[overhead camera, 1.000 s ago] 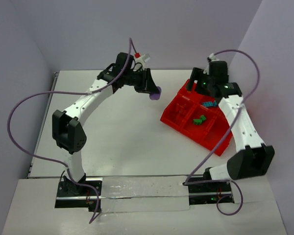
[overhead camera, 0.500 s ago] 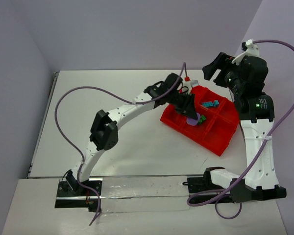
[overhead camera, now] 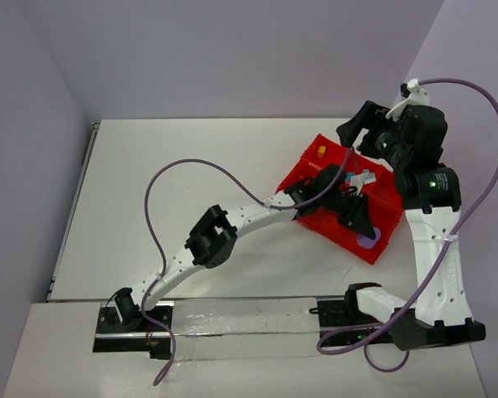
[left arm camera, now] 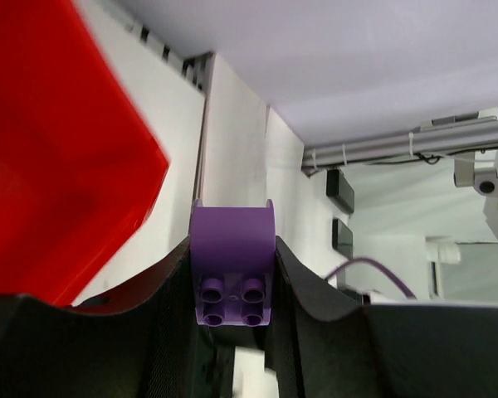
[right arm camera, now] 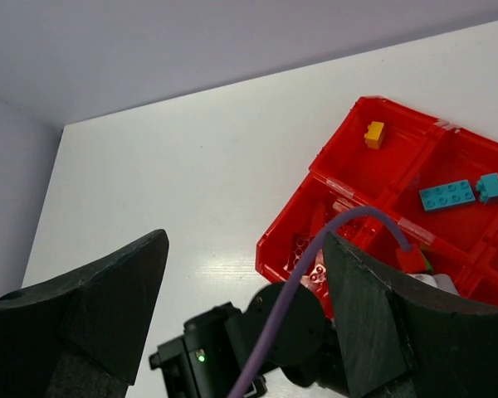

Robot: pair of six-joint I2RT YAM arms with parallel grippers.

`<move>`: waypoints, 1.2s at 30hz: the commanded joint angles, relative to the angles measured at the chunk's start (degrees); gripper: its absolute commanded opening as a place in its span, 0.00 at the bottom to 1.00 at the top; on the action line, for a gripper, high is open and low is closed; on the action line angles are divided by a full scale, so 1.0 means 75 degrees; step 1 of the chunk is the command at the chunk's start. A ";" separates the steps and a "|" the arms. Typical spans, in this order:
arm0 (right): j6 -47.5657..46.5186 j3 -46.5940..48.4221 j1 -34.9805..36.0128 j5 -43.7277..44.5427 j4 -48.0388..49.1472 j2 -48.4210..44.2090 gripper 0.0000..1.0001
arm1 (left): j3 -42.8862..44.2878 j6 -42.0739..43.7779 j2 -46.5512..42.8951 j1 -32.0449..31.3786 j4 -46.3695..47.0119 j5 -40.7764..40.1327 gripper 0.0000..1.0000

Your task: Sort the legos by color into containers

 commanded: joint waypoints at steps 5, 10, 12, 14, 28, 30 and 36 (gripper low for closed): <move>-0.0023 0.0027 0.0253 0.0229 0.0286 -0.0516 0.82 | 0.0738 0.0306 0.0113 -0.0155 0.1224 -0.1865 0.00; -0.0054 0.0348 0.0278 0.0276 0.0191 -0.0472 0.82 | 0.0723 0.0476 0.0211 -0.0139 0.1153 -0.2398 0.00; -0.0054 0.0453 0.0300 0.0291 0.0190 -0.0479 0.82 | 0.0739 0.0533 0.0266 -0.0124 0.1150 -0.2685 0.00; -0.0043 0.0489 0.0333 0.0304 0.0206 -0.0519 0.82 | 0.0755 0.0553 0.0344 -0.0108 0.1229 -0.2864 0.00; -0.0040 0.0396 0.0427 0.0266 0.0273 -0.0625 0.82 | 0.0760 0.0673 0.0545 -0.0088 0.1328 -0.2959 0.77; -0.0053 0.0331 0.0427 0.0242 0.0296 -0.0654 0.80 | 0.0773 0.0667 0.0505 -0.0065 0.1308 -0.2893 0.84; -0.0080 0.0253 0.0427 0.0239 0.0263 -0.0600 0.81 | 0.0500 0.1105 -0.0235 -0.0033 0.1048 -0.3024 0.88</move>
